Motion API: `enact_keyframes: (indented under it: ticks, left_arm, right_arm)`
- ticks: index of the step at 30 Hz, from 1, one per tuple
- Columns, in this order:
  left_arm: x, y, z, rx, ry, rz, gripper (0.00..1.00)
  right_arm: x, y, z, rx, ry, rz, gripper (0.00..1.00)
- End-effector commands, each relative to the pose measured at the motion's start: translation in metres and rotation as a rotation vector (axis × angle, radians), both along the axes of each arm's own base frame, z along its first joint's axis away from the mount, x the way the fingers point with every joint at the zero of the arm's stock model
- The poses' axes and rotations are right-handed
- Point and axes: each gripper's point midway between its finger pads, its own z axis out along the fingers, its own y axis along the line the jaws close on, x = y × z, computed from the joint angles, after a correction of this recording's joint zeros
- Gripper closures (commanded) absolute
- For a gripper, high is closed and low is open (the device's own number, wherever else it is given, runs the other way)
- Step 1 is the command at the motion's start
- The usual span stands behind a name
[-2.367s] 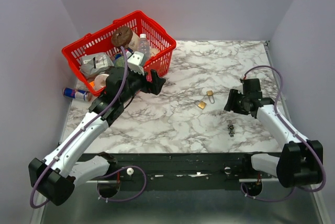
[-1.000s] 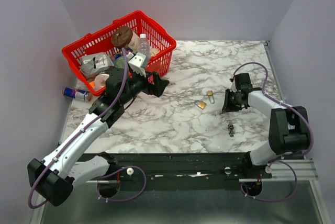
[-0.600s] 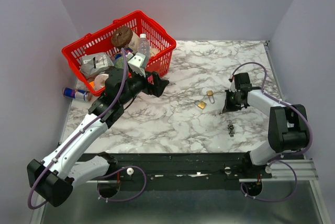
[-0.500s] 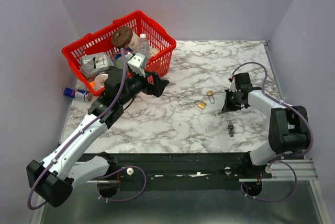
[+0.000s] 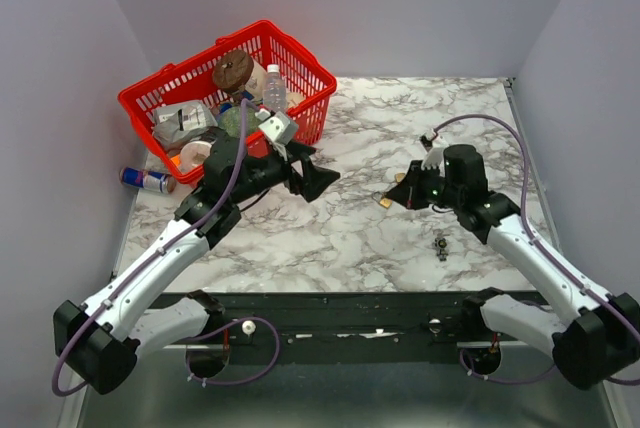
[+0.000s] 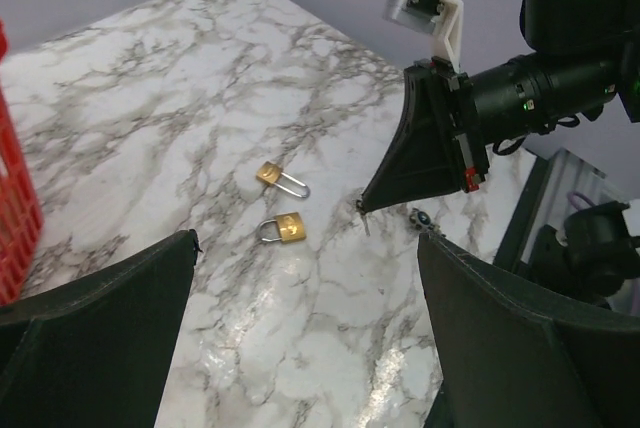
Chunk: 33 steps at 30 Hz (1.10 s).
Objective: Unlock with the key
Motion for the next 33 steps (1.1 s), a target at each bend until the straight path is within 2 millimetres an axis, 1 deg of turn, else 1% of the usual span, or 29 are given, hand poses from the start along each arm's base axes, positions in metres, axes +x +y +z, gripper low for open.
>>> enact_keyframes:
  ticks: [1, 2, 3, 4, 5, 7, 8, 9, 12, 15, 18, 19, 20, 23, 26, 27, 28, 33]
  left_arm:
    - [-0.018, -0.022, 0.003, -0.037, 0.007, -0.14, 0.01]
    - [-0.018, -0.024, 0.0, -0.034, 0.017, -0.139, 0.01]
    - [-0.018, -0.024, -0.001, -0.035, 0.025, -0.137, 0.01]
    - [-0.017, -0.026, -0.003, -0.033, 0.036, -0.138, 0.01]
    - [-0.018, -0.029, -0.008, -0.029, 0.06, -0.146, 0.01]
    - [-0.018, -0.033, -0.011, -0.028, 0.084, -0.151, 0.03]
    - [-0.017, -0.035, -0.016, -0.026, 0.109, -0.153, 0.05]
    - [-0.02, -0.038, -0.017, -0.024, 0.115, -0.168, 0.07]
    - [-0.023, -0.045, -0.023, -0.008, 0.138, -0.189, 0.12]
    - [-0.024, -0.045, -0.024, -0.001, 0.143, -0.185, 0.15]
    - [-0.024, -0.045, -0.023, 0.004, 0.139, -0.181, 0.16]
    - [-0.024, -0.045, -0.024, 0.005, 0.143, -0.177, 0.16]
    - [-0.024, -0.045, -0.025, 0.006, 0.144, -0.18, 0.15]
    - [-0.026, -0.047, -0.026, 0.007, 0.151, -0.19, 0.18]
    - [-0.027, -0.049, -0.029, 0.013, 0.164, -0.196, 0.31]
    - [-0.027, -0.05, -0.029, 0.014, 0.162, -0.198, 0.39]
    - [-0.026, -0.05, -0.03, 0.017, 0.165, -0.196, 0.41]
    - [-0.027, -0.051, -0.031, 0.018, 0.167, -0.2, 0.42]
  right_arm:
    - [-0.002, 0.04, 0.081, 0.188, -0.172, 0.007, 0.99]
    - [-0.011, 0.054, 0.092, 0.213, -0.2, 0.04, 0.99]
    - [-0.013, 0.061, 0.098, 0.227, -0.217, 0.045, 0.99]
    - [-0.012, 0.064, 0.105, 0.232, -0.241, 0.024, 0.99]
    - [-0.02, 0.079, 0.115, 0.266, -0.264, 0.054, 0.99]
    - [-0.021, 0.089, 0.122, 0.281, -0.287, 0.042, 0.99]
    - [-0.028, 0.1, 0.122, 0.291, -0.282, 0.064, 0.99]
    - [-0.027, 0.105, 0.129, 0.311, -0.302, 0.067, 0.99]
    - [-0.03, 0.116, 0.134, 0.311, -0.315, 0.058, 0.99]
    - [-0.027, 0.113, 0.133, 0.314, -0.31, 0.017, 0.99]
    - [-0.023, 0.104, 0.135, 0.313, -0.326, -0.03, 0.99]
    - [-0.023, 0.098, 0.14, 0.319, -0.344, -0.051, 0.99]
    - [-0.023, 0.095, 0.141, 0.319, -0.348, -0.063, 0.99]
    - [-0.024, 0.087, 0.145, 0.324, -0.363, -0.087, 0.99]
    - [-0.025, 0.085, 0.146, 0.32, -0.365, -0.091, 0.99]
    - [-0.024, 0.084, 0.147, 0.318, -0.367, -0.095, 0.99]
    - [-0.024, 0.084, 0.145, 0.313, -0.365, -0.099, 0.99]
    - [-0.025, 0.086, 0.143, 0.313, -0.356, -0.086, 0.99]
